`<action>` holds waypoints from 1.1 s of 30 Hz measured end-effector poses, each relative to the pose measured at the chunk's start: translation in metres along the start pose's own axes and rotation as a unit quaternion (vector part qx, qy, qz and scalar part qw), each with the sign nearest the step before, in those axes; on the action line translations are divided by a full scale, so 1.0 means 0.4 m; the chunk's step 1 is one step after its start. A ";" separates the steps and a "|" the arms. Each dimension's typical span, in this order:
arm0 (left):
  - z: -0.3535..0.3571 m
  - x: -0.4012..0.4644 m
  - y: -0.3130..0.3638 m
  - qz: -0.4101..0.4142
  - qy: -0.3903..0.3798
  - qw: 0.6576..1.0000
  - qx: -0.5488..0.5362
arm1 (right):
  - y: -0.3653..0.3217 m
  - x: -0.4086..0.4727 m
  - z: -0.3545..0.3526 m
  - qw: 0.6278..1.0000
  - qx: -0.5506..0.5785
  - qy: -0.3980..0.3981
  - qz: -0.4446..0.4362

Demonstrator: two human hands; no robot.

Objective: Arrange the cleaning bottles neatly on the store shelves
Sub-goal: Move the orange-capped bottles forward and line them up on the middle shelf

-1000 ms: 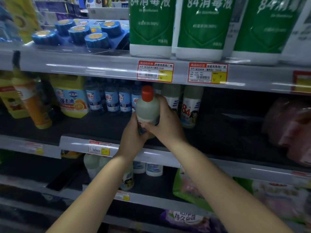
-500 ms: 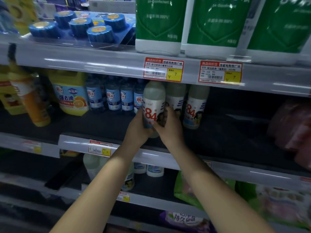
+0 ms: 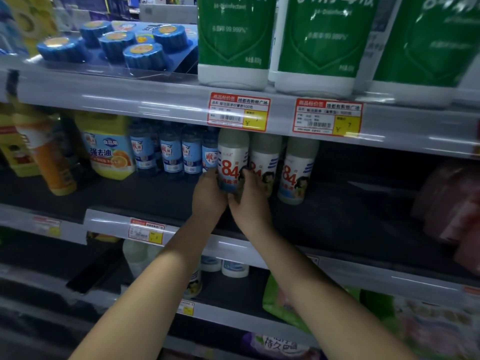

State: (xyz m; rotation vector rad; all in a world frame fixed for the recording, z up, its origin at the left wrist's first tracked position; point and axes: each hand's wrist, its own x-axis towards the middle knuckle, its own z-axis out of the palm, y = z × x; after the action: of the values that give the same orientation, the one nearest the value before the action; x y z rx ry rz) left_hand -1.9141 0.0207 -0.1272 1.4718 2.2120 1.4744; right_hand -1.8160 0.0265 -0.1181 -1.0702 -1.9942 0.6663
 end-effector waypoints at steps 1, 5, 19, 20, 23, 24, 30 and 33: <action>0.004 0.004 0.004 -0.010 0.008 1.000 -0.001 | -0.001 0.001 -0.003 1.000 -0.006 -0.012 0.000; 0.012 0.019 0.020 -0.010 0.006 1.000 0.023 | -0.004 0.007 -0.022 0.997 -0.028 -0.069 -0.016; 0.019 0.062 0.047 -0.014 -0.018 0.992 0.126 | -0.011 0.036 -0.023 0.993 -0.022 -0.116 -0.026; 0.019 0.064 0.047 -0.016 -0.021 0.991 0.131 | -0.014 0.037 -0.021 0.992 -0.021 -0.119 -0.022; 0.019 0.070 0.045 -0.021 -0.034 0.991 0.127 | -0.019 0.041 -0.019 0.991 -0.028 -0.131 -0.011; 0.019 0.070 0.043 -0.022 -0.039 0.991 0.123 | -0.019 0.041 -0.019 0.991 -0.028 -0.132 -0.008; 0.001 0.052 0.035 -0.007 -0.069 0.994 0.080 | -0.017 0.033 -0.023 0.989 -0.025 -0.145 -0.009; -0.005 0.036 0.036 -0.010 -0.086 0.992 0.089 | -0.014 0.031 -0.018 0.988 -0.034 -0.150 -0.003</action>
State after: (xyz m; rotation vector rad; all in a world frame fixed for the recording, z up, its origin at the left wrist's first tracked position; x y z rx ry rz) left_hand -1.9135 0.0312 -0.1098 1.5566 2.2940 1.1232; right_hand -1.8173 0.0346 -0.1052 -1.0513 -2.2895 0.7999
